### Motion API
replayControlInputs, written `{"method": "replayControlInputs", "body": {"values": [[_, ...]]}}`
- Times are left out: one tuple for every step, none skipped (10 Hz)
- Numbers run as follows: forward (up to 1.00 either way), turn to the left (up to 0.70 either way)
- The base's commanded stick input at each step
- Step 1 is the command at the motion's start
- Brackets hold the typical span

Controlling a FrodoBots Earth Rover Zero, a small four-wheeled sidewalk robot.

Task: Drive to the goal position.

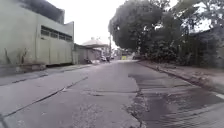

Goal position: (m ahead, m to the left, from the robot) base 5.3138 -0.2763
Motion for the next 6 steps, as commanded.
{"method": "replayControlInputs", "body": {"values": [[0.70,0.00],[0.70,0.00],[0.70,0.00],[0.70,0.00],[0.70,0.00],[0.70,0.00]]}}
